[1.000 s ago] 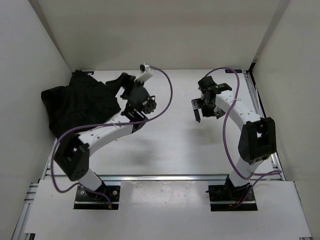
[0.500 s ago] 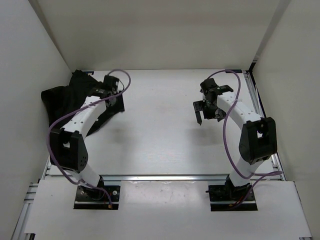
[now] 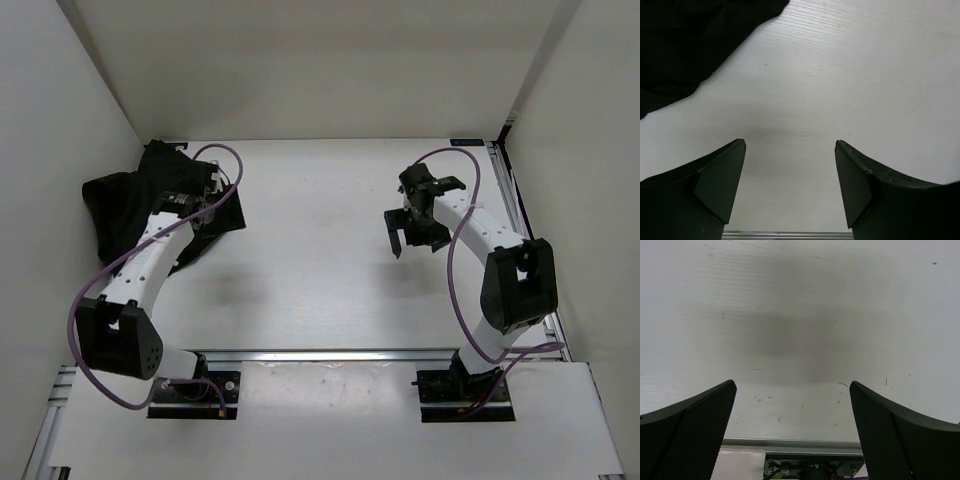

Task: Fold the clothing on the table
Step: Flatten the skirt out

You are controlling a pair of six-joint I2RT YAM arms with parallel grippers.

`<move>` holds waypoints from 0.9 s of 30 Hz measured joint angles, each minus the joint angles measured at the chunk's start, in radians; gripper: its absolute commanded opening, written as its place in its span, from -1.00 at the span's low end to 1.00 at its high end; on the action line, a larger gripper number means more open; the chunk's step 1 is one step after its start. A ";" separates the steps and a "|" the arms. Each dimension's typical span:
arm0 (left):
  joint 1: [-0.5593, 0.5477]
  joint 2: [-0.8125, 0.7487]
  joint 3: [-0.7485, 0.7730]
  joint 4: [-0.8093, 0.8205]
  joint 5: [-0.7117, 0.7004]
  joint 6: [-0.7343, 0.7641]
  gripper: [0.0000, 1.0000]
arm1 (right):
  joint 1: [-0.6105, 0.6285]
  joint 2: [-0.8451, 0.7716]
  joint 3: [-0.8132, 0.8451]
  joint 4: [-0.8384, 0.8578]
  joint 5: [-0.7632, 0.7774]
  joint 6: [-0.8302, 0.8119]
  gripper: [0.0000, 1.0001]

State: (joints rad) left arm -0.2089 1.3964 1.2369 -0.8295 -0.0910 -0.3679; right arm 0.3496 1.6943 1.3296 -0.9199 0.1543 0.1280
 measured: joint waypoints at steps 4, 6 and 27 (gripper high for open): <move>0.083 0.049 0.006 0.022 0.021 0.006 0.65 | -0.001 -0.015 0.000 -0.006 -0.008 0.003 1.00; 0.114 0.108 0.024 0.042 -0.002 0.012 0.59 | -0.001 -0.023 0.000 -0.006 -0.008 0.005 0.99; 0.097 0.489 0.065 0.227 -0.304 0.082 -1.00 | -0.079 -0.185 -0.176 -0.022 -0.079 0.050 1.00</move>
State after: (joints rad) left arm -0.1116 1.8851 1.3022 -0.6022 -0.3954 -0.2863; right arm 0.2707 1.5093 1.1538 -0.9421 0.0757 0.1776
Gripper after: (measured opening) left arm 0.064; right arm 0.995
